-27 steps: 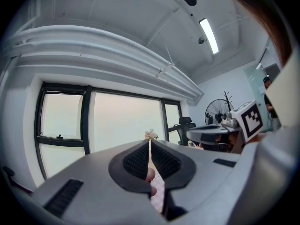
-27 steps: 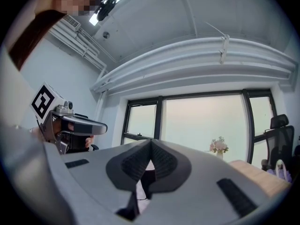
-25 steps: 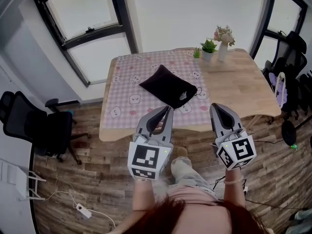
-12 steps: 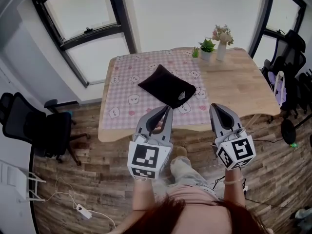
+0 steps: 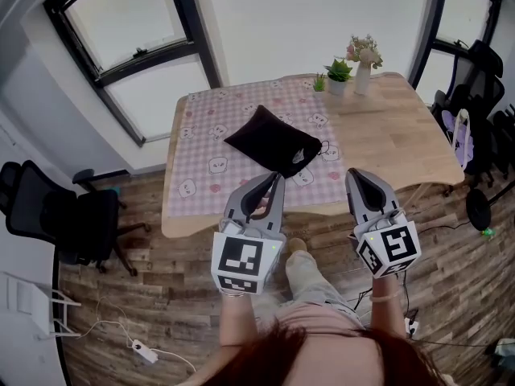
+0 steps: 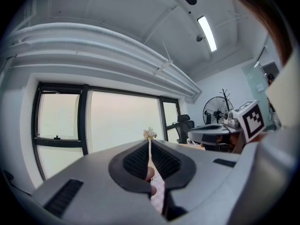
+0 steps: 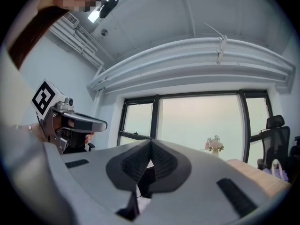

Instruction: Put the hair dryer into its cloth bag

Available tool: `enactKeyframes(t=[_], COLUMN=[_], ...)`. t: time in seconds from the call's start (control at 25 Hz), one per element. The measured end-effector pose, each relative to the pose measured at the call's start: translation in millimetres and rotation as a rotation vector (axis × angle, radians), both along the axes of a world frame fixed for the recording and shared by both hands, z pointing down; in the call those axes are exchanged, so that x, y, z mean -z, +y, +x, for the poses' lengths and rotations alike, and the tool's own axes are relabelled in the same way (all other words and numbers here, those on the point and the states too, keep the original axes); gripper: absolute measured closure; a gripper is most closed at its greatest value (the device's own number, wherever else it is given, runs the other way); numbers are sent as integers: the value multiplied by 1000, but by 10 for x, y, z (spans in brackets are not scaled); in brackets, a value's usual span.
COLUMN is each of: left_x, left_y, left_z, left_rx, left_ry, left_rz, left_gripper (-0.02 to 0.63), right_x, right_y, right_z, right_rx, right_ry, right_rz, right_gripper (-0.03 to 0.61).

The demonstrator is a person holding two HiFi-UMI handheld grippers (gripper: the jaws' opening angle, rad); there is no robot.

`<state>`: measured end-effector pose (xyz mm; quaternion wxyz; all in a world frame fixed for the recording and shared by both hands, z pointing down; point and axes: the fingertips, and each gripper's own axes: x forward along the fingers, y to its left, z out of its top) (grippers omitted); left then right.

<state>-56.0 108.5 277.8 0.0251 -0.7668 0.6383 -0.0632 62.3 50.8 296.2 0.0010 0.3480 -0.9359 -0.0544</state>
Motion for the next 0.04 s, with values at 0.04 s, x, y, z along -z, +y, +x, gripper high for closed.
enactKeyframes(t=[0.04], left_x=[-1], left_y=[-18], left_z=[-11], left_rx=[2], left_ry=[-2], left_rz=[0], left_gripper=[595], right_x=[-7], right_y=[-14], right_z=[-11], right_rx=[1], right_ry=[2], right_rz=[0], right_gripper=[580])
